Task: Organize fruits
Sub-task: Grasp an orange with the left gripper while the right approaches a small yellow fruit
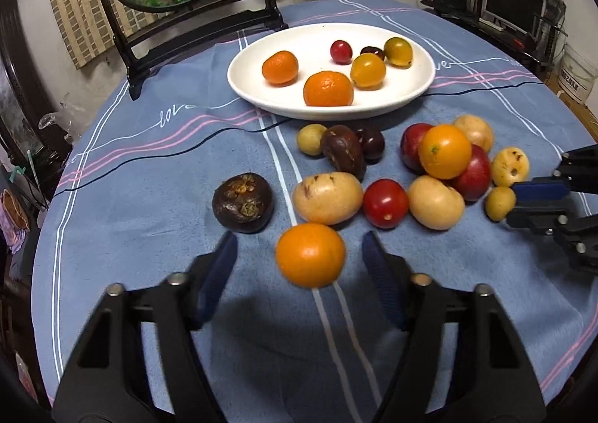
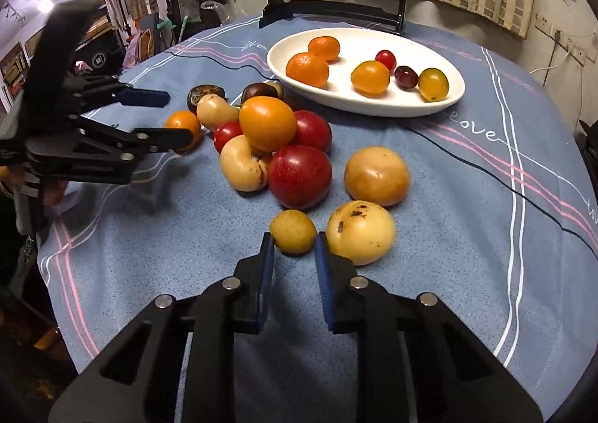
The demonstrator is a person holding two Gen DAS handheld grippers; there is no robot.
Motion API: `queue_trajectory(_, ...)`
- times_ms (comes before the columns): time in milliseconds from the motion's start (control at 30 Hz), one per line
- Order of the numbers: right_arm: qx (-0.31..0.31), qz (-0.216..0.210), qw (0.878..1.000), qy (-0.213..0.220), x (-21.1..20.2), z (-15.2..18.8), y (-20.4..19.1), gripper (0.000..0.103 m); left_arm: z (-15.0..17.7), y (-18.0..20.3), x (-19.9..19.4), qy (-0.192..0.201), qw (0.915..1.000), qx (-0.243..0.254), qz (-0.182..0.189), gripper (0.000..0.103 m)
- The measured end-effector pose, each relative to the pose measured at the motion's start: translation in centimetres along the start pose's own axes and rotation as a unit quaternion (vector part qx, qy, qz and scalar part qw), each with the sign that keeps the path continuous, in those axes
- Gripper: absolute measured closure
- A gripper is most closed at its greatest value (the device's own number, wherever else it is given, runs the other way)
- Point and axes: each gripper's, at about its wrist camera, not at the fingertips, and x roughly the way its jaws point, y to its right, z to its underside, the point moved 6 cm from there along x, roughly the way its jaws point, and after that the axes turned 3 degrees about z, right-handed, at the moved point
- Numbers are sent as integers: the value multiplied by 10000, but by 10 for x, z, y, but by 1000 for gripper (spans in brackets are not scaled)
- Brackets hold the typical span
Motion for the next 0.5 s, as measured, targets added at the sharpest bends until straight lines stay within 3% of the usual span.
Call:
queue_trajectory(33, -3, -2, 10000, 4, 0, 0, 0, 83, 1, 1, 3, -68, 9999, -8, 141, 63)
queue_trajectory(200, 121, -50, 9999, 23, -2, 1, 3, 84, 5, 9, 0, 28, 9996, 277, 29, 63)
queue_trajectory(500, 205, -46, 9992, 340, -30, -4, 2, 84, -4, -2, -46, 465, 9989, 8, 103, 63)
